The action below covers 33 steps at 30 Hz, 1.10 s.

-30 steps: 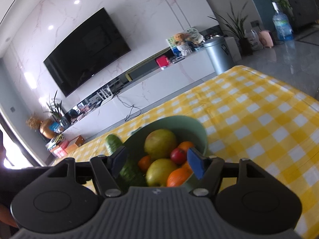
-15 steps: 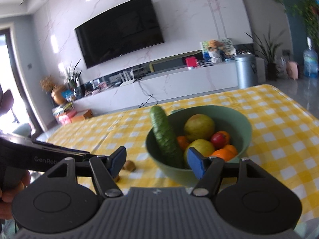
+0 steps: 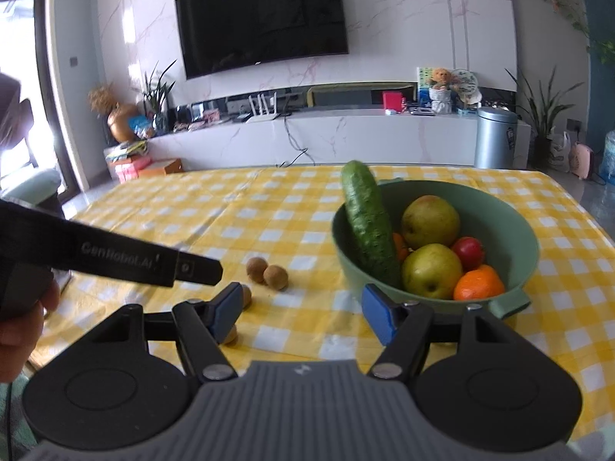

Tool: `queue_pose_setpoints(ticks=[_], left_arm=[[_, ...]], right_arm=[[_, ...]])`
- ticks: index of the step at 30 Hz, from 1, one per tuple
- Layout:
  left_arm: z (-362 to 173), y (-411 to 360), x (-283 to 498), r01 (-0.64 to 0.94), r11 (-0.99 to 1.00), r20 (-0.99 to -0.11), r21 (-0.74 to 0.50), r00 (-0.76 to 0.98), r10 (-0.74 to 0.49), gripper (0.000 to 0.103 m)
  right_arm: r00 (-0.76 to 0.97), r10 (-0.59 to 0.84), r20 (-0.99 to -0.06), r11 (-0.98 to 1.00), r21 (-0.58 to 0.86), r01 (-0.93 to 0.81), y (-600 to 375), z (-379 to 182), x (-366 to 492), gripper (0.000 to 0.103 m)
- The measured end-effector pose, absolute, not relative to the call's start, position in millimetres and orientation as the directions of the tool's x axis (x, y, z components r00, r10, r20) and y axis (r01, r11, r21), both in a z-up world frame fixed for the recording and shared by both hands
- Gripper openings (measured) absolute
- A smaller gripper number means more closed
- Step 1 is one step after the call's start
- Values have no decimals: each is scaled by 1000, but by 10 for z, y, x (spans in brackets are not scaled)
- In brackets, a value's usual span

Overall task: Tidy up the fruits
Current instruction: 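Move the left gripper onto a small brown round fruit and close it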

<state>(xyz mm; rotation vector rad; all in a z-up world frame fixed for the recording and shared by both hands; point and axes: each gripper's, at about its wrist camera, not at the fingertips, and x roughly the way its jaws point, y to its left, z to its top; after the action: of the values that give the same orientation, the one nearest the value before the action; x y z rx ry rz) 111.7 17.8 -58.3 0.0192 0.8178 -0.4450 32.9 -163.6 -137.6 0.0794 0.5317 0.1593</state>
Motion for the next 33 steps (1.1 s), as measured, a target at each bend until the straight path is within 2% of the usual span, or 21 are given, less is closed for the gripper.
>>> queue_pose_setpoints(ticks=[5, 11, 19, 27, 33], left_arm=[[-671, 339, 1215, 360, 911, -713, -202, 583, -389, 57], [-769, 479, 1324, 332, 907, -718, -259, 562, -411, 57], [-956, 459, 1438, 317, 898, -747, -306, 504, -433, 55], [-1070, 375, 1408, 344, 894, -803, -287, 423, -421, 53], [-1162, 319, 1417, 355, 891, -814, -282, 402, -418, 45]], right_arm=[[826, 173, -536, 985, 102, -140, -1519, -1454, 461, 64], [796, 164, -583, 986, 76, -147, -1416, -1571, 649, 51], [760, 164, -629, 986, 73, -153, -1363, -1727, 811, 39], [734, 154, -661, 988, 111, -107, -1462, -1840, 910, 39], [727, 153, -669, 988, 112, -105, -1460, -1869, 911, 38]])
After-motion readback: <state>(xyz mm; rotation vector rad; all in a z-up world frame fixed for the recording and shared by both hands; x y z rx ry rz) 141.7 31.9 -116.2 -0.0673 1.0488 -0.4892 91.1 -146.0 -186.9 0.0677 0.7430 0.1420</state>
